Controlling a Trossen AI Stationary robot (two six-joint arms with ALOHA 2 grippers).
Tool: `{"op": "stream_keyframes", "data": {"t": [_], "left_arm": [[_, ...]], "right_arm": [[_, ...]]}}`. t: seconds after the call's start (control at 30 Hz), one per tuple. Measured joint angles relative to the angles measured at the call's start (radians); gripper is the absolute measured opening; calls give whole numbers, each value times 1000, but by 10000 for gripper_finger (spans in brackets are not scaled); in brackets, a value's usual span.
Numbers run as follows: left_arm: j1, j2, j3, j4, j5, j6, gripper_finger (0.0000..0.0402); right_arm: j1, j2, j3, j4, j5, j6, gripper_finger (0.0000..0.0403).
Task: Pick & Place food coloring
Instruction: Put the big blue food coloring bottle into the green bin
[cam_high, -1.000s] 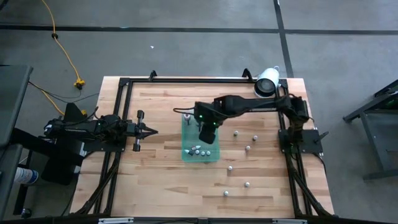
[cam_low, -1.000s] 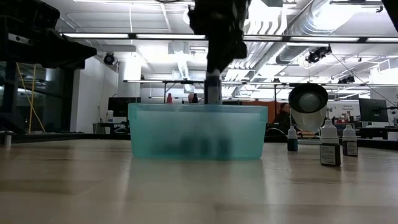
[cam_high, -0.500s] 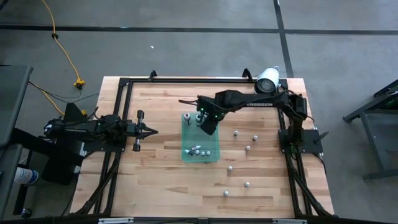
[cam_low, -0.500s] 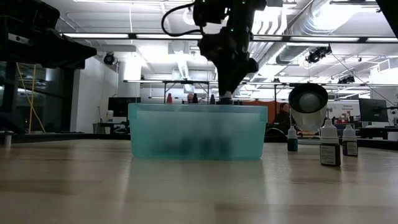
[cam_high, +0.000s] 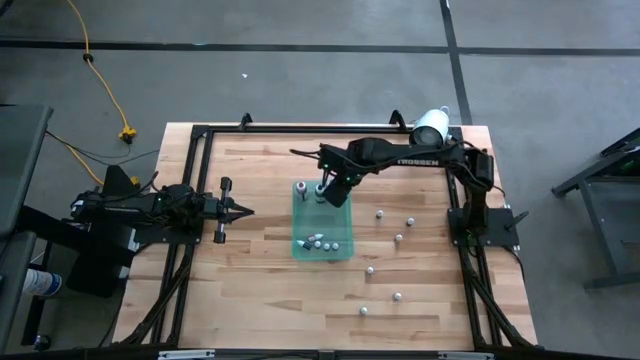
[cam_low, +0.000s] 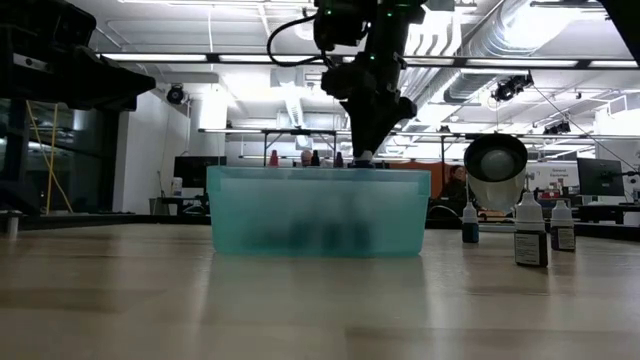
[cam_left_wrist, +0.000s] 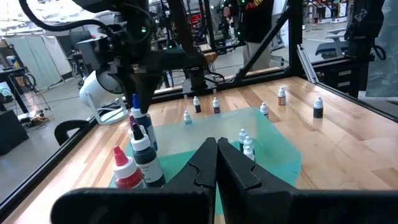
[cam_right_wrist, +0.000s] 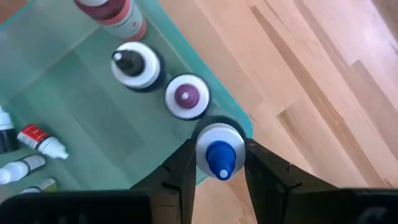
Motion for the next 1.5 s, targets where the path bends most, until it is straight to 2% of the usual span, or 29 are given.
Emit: {"op": "stream_keyframes", "data": {"t": [0.7, 1.5], "left_arm": [[0, 0, 0, 0, 0, 0, 0], [0, 0, 0, 0, 0, 0, 0]], "right_arm": [[-23, 29, 0, 9, -60, 1, 112], [-28, 29, 0, 54, -76, 45, 114]]}}
